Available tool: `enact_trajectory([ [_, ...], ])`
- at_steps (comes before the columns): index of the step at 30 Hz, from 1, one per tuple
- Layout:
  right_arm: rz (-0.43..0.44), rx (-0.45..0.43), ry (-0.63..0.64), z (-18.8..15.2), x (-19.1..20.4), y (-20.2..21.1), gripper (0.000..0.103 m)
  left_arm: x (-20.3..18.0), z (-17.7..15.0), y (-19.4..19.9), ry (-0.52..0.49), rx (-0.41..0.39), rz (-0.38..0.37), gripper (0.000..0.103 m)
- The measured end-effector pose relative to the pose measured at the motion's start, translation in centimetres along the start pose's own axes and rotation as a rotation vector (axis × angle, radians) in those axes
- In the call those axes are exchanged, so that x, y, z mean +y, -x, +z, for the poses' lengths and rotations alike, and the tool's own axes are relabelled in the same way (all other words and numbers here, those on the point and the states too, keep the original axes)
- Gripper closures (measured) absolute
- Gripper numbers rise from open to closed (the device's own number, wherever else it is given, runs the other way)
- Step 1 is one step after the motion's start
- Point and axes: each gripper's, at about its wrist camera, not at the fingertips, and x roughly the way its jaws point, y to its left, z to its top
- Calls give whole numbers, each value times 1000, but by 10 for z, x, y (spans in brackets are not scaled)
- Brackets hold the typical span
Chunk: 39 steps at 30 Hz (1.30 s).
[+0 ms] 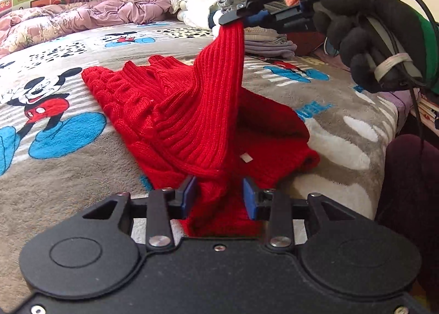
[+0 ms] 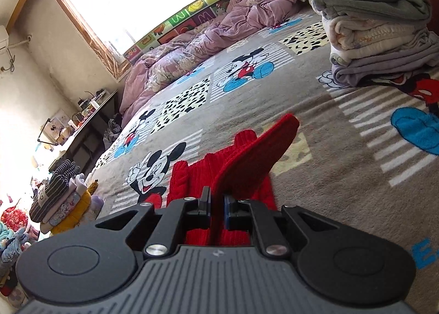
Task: Fold clothes
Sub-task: 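Lift the sweater end with the right gripper and fold it onto the stack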
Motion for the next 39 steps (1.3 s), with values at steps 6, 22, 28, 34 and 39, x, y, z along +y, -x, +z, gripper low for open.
enact_trajectory([
  [6, -67, 58, 74, 17, 44, -43, 92, 11, 3, 3, 88, -1, -63, 63],
  [22, -43, 228, 208, 11, 48, -122, 42, 35, 1, 8, 241, -20, -153, 54],
  [28, -78, 276, 305, -13, 41, -139, 81, 38, 2, 5, 254, -16, -155, 54],
  [34, -41, 156, 327, -7, 39, -109, 84, 39, 2, 2, 254, -6, -155, 53],
  [39, 95, 79, 335, 0, 45, -89, 85, 40, 1, 0, 264, 1, -160, 52],
])
